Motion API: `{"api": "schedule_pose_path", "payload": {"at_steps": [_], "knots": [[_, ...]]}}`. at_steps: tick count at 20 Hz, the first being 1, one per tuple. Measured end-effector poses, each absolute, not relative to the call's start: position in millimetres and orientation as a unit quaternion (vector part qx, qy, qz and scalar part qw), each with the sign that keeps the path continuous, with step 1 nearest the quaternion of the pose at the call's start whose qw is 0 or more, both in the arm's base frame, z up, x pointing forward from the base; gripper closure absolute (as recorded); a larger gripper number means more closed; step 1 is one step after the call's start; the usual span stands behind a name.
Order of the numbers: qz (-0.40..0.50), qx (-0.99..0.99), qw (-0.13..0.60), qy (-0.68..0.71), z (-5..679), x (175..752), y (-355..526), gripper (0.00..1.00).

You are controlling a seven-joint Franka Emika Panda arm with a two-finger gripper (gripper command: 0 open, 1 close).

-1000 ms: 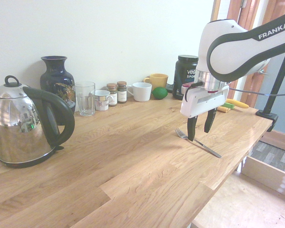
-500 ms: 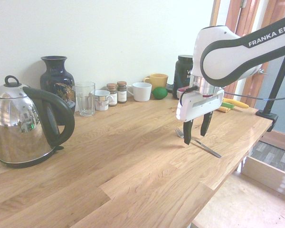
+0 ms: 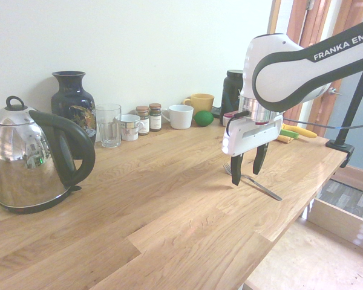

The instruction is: Put fork in the drawer

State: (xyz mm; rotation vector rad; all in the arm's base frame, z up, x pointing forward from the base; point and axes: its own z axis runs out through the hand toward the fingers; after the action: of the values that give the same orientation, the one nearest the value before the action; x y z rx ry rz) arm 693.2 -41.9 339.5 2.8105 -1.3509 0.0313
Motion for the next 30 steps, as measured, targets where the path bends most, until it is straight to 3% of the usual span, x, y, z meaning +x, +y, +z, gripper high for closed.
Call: {"api": "schedule_pose_path", "payload": {"at_steps": [30], "knots": [[0.012,0.9,0.01,-0.435,335,703,-42,1.0]]}}
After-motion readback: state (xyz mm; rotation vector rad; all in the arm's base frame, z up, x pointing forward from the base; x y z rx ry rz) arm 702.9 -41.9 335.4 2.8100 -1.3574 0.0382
